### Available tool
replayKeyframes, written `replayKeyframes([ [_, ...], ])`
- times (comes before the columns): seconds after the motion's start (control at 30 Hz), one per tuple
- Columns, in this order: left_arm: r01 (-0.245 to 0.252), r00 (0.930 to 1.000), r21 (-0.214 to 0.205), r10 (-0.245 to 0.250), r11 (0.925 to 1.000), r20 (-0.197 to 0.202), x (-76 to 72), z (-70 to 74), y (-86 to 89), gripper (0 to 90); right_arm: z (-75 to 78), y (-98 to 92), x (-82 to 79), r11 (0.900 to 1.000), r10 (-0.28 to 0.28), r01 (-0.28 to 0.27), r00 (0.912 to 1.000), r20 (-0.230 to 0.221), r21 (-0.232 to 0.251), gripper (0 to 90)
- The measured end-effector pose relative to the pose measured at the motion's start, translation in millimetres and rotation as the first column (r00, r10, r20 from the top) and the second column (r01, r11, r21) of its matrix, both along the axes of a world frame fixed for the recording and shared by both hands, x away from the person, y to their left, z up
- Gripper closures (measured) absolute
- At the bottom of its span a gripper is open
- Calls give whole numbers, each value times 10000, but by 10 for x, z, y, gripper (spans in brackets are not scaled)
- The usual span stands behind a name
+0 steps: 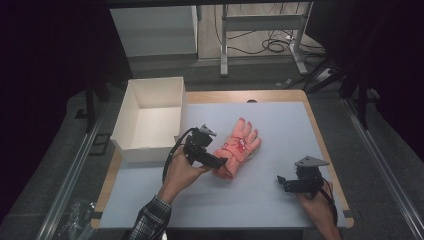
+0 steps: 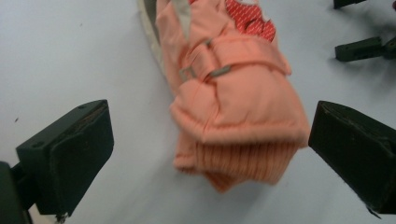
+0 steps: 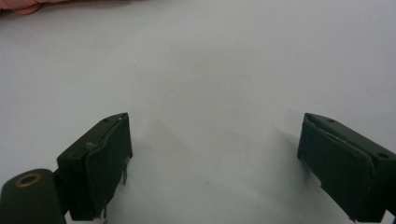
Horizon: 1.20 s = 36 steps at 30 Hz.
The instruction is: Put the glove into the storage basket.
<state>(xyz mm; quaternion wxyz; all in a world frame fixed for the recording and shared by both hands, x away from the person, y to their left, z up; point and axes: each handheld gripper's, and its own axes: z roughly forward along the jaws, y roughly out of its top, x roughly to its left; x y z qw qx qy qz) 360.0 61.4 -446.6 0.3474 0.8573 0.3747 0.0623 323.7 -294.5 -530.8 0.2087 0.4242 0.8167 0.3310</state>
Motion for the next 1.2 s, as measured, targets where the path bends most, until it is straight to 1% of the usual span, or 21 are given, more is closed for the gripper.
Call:
replayKeyframes([
  [0.03,0,10000,0,0,10000,0,0,0,0,1,0,0,-1,10000,-8,8,10000,-4,1,102],
  [0.07,53,10000,89,-53,9999,-11,31,11,-68,0,0,0,-1,10000,-7,7,10000,-3,0,102],
  [0.13,76,10000,155,-76,9999,3,48,15,-105,0,0,0,0,10000,-7,7,10000,-2,0,102],
  [0.2,149,9999,342,-151,9993,58,105,18,-214,0,0,0,0,10000,-6,6,10000,1,0,101],
  [0.27,201,9998,402,-203,9990,65,127,14,-249,0,-1,-1,0,10000,3,-3,10000,11,-8,102],
  [0.33,223,9997,570,-228,9981,90,165,-5,-326,0,-1,-1,0,10000,4,-4,10000,8,-6,102],
  [0.37,238,9997,774,-244,9967,58,198,-35,-406,0,0,-1,0,10000,5,-5,10000,6,-6,102],
  [0.4,238,9997,774,-244,9967,58,198,-35,-406,0,0,-1,0,10000,5,-5,10000,6,-6,102],
  [0.5,194,9998,1071,-202,9941,62,240,-103,-512,0,-1,-1,0,10000,8,-8,10000,7,-4,102],
  [0.57,181,9998,1326,-183,9910,2,262,-200,-600,0,0,0,-1,10000,-2,2,10000,-2,4,102],
  [0.6,181,9998,1326,-183,9910,2,262,-200,-600,0,0,0,-1,10000,-2,2,10000,-2,4,102],
  [0.67,190,9998,1539,-183,9879,-62,265,-281,-650,0,0,0,-1,10000,-1,1,10000,-2,6,102],
  [0.7,178,9998,1769,-163,9841,-97,265,-367,-684,0,0,0,-1,10000,-1,1,10000,0,6,101],
  [0.73,178,9998,1769,-163,9841,-97,265,-367,-684,0,0,0,-1,10000,-1,1,10000,-1,4,102],
  [0.77,255,9995,1758,-218,9841,-227,261,-446,-695,0,0,0,-1,10000,-1,1,10000,-3,5,102],
  [0.83,335,9991,1783,-286,9834,-300,261,-480,-692,0,0,0,-1,10000,-1,1,10000,-2,6,102],
  [0.9,370,9990,1902,-317,9811,-307,254,-538,-687,0,-1,-1,0,10000,12,-12,10000,11,-1,102],
  [0.93,311,9992,2061,-254,9780,-304,247,-590,-685,0,-1,-1,0,10000,11,-11,10000,10,0,101],
  [1.1,349,9987,2153,-258,9759,-449,248,-673,-670,10,-1,-1,0,10000,9,-9,10000,8,2,101],
  [1.13,505,9977,2218,-392,9738,-551,243,-714,-681,19,-1,-1,0,10000,11,-11,10000,8,0,102],
  [1.2,576,9972,2206,-454,9737,-601,227,-749,-695,38,-1,-1,0,10000,14,-14,10000,9,-2,102],
])
